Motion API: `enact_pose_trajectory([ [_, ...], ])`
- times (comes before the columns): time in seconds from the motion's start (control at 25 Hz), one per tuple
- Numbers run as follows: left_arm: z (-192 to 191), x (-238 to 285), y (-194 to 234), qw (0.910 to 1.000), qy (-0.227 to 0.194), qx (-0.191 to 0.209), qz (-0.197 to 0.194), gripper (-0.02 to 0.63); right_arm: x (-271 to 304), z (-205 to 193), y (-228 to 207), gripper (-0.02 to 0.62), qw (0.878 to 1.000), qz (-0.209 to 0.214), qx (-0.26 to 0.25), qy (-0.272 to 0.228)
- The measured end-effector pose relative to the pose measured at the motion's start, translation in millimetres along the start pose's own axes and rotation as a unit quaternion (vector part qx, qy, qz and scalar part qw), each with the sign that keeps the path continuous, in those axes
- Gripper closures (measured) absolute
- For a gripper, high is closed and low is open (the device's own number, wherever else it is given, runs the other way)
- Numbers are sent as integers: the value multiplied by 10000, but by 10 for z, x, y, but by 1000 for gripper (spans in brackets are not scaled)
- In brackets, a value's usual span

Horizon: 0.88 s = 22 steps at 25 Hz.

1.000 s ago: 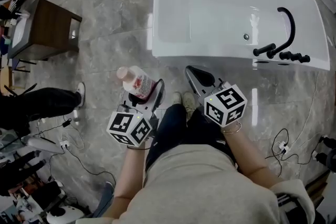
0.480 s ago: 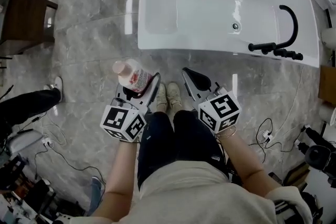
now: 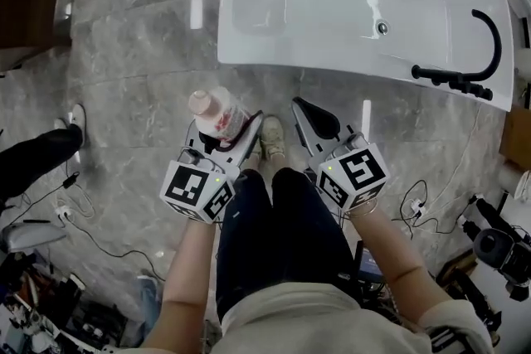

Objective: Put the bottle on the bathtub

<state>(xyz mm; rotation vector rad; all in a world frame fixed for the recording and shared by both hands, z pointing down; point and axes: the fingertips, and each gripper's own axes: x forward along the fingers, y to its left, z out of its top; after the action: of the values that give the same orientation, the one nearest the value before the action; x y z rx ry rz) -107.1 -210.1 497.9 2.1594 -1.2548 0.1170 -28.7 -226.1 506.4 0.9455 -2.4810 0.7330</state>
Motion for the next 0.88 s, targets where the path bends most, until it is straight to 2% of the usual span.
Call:
enact_pose_trajectory([
  [0.28,-263,211,419,9991,78,-128,390,367,329,-175,-142,598,9999,-38,129,-8],
  [0.52,-225,420,730,9977,-135,-264,616,367,565,-239,-230,598,9998,-134,123,-123],
  [0.72,-105,601,916,9980,-279,-60,563,367,783,-233,-389,598,9969,-472,514,-369],
  [0.88,16,700,1059,9978,-392,90,526,367,983,-181,-377,598,9961,-469,574,-469],
])
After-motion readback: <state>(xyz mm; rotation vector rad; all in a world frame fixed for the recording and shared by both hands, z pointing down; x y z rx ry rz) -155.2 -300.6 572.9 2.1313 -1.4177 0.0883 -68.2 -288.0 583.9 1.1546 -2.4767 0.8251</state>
